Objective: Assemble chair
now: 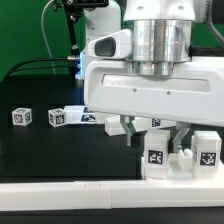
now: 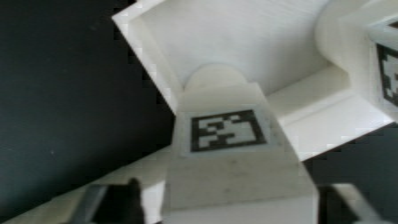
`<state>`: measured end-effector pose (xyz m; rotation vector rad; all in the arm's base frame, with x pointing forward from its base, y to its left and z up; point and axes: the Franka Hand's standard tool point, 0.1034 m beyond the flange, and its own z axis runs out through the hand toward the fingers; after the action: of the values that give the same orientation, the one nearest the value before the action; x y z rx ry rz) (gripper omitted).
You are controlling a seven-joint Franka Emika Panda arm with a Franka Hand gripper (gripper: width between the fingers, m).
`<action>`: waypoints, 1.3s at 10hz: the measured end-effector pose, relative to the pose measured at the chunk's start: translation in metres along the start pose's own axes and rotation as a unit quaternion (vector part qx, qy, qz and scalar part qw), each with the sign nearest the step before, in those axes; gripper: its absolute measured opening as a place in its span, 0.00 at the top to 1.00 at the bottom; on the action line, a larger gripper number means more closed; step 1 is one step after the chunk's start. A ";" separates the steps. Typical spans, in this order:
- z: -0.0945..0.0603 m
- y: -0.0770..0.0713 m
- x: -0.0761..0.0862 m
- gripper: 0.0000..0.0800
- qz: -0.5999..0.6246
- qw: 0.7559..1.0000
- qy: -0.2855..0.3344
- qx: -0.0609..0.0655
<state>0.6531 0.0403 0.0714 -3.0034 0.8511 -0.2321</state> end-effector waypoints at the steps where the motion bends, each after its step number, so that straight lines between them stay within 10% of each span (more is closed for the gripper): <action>1: 0.000 0.000 0.000 0.65 0.049 0.999 0.000 0.000; 5: 0.001 0.002 -0.001 0.64 0.291 0.957 0.000 -0.007; 10: 0.001 -0.001 -0.006 0.64 0.631 0.776 -0.023 -0.005; 11: 0.002 -0.001 -0.006 0.64 0.643 0.765 -0.022 -0.006; 12: 0.002 0.000 -0.007 0.64 0.606 0.795 -0.022 -0.009; 13: 0.003 0.001 -0.013 0.44 0.529 0.848 -0.028 -0.024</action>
Offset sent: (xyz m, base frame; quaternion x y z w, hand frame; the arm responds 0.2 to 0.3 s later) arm 0.0061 -0.0019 -0.0055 -0.0316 0.0297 0.2800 0.9590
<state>0.6420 0.0461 0.0662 -2.0729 2.2835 -0.0812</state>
